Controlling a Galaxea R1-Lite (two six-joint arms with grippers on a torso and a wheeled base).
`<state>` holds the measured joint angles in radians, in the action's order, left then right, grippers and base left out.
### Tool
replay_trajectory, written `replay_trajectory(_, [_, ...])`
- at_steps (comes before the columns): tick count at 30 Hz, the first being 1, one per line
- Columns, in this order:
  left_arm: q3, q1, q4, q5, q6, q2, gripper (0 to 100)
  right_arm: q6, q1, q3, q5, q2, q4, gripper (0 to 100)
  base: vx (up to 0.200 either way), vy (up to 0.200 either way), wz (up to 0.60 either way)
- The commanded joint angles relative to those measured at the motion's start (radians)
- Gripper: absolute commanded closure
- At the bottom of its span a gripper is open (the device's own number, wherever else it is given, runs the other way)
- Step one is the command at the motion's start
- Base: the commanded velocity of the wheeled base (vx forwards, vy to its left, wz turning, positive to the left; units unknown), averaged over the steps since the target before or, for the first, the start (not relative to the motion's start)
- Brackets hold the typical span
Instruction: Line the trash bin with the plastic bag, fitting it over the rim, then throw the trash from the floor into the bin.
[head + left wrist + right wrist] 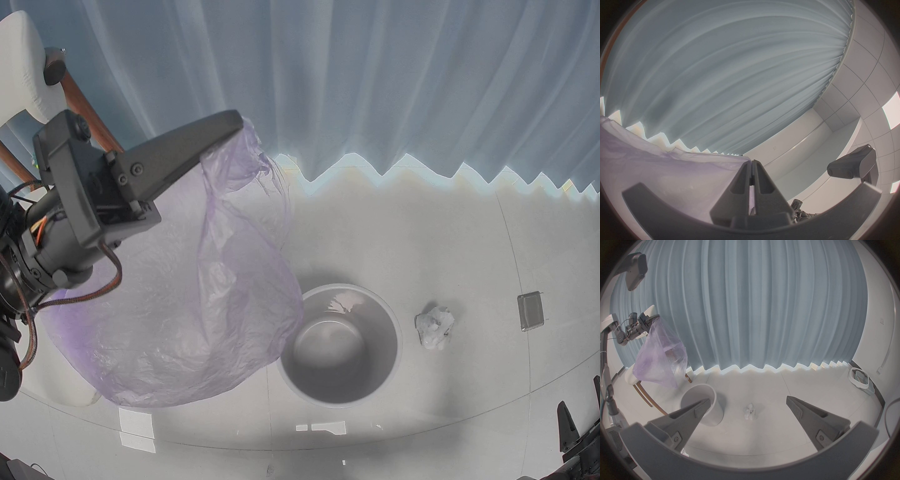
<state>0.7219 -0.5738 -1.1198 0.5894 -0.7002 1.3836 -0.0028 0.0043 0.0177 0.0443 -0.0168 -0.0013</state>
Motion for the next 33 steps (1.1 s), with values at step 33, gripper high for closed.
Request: replay_trajectory(33, [0.021,-0.063,-0.002,0.009,-0.001,-0.005,100,0.0,0.0,-0.018,0.0,0.017,0.0,0,0.0,-0.164,0.0])
